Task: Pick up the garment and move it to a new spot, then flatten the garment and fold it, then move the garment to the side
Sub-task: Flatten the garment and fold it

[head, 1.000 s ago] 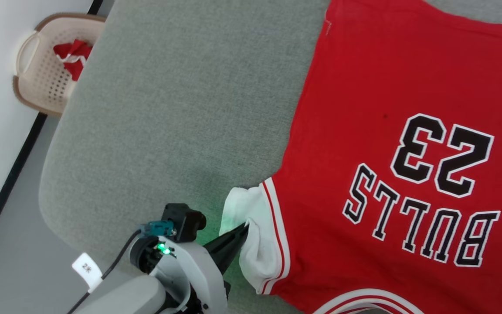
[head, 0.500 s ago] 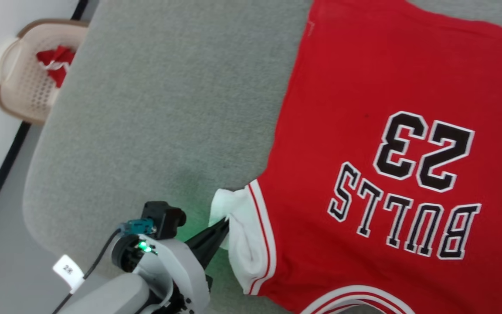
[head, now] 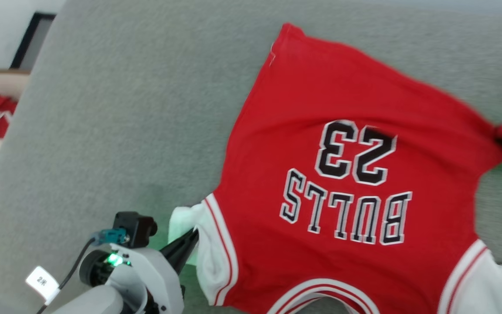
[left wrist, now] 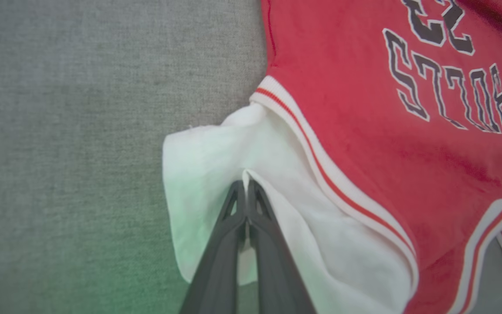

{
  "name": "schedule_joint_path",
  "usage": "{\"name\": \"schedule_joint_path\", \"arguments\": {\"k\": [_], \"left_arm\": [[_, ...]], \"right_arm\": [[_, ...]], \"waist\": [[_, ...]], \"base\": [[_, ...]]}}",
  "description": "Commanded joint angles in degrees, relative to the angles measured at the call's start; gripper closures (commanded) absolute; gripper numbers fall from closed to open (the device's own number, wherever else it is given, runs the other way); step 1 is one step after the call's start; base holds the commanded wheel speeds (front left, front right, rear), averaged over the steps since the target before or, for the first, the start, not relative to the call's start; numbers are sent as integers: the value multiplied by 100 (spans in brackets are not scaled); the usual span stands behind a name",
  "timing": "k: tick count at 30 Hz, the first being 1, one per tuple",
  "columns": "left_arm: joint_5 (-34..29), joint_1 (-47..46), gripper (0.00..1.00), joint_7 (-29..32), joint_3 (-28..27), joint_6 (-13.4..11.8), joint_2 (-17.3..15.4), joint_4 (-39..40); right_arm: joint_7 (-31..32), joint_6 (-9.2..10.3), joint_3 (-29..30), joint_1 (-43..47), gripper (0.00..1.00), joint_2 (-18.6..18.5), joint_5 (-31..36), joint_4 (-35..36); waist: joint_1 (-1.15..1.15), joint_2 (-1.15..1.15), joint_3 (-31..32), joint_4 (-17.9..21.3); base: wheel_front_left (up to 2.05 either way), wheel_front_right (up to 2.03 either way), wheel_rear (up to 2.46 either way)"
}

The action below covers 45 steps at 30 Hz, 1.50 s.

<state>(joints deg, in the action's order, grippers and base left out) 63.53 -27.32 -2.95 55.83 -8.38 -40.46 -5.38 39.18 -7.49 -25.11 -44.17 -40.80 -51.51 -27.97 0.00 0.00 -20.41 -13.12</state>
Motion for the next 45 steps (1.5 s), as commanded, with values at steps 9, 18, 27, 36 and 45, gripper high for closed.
{"name": "schedule_joint_path", "arguments": {"k": [9,18,27,36,45], "left_arm": [[94,248,100,100,-33,-212,-296,256],[151,375,100,88,-55,-321,-382,443],[177,361,100,114,-55,-337,-369,487],[206,396,100,75,-79,-363,-373,515],[232,459,100,35,-67,-391,-351,559]], "right_arm": [[-431,1,154,2038,100,-175,-522,970],[-691,5,564,3504,100,63,-455,1129],[-749,10,650,3917,100,564,-33,832],[-575,47,769,3695,0,489,325,929],[-98,2,1282,3398,0,381,603,2220]], "waist": [[0,0,636,733],[0,0,713,862],[0,0,718,887],[0,0,757,903],[0,0,861,895]], "base": [[0,0,0],[0,0,0],[0,0,0],[0,0,0],[0,0,0]]}}
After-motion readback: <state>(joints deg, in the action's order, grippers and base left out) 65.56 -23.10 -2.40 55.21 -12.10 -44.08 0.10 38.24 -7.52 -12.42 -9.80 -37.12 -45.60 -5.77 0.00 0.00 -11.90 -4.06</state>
